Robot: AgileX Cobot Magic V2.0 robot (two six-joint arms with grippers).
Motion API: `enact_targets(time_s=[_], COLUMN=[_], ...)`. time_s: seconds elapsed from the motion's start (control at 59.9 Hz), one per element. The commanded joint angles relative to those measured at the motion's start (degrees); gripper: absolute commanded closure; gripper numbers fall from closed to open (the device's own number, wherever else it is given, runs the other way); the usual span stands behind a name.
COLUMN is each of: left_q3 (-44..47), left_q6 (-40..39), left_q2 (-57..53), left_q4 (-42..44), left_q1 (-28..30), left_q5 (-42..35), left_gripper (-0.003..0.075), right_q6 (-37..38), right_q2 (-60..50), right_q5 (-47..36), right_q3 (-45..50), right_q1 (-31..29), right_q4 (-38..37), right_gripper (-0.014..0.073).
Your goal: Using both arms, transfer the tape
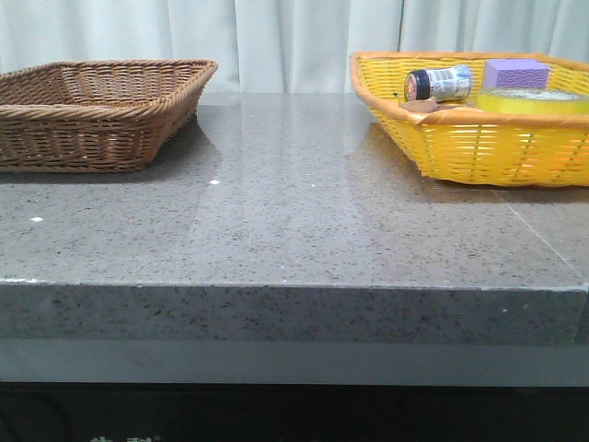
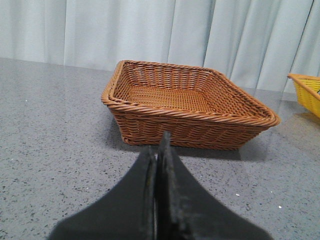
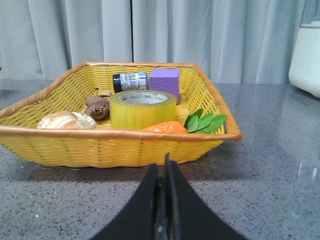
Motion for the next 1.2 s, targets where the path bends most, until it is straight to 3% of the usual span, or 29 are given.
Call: enact_targets(time_s=[0.0, 0.801, 1.018, 1.185], left_q3=[2.1, 1.3, -7.4, -17.6], left_q6=[-0.4, -0.2, -0.2, -0.2], left_q2=[-1.0, -1.0, -0.7, 2.5], left_q4=[-0.2, -0.1, -0.1, -0.1], left_q1=[0.0, 0.0, 0.0, 0.0], left_q5=[-4.7, -7.5, -5.4, 2.5], left_gripper=[0.0740, 0.0740, 0.0740, 0.0740], right_q6=[-0.3, -0.3, -0.3, -0.3], right_q2=[-1.6, -1.6, -1.5, 0.9], right_q5=[-4.9, -5.7, 5.1, 13.1], right_q3=[-1.5, -2.4, -12.6, -22.4], right_q1=[-0.3, -0.3, -0.3, -0.3], right_q4=[-0.1, 0.0, -0.3, -1.2], right_gripper=[0.0662, 0.0662, 0.0662, 0.0662])
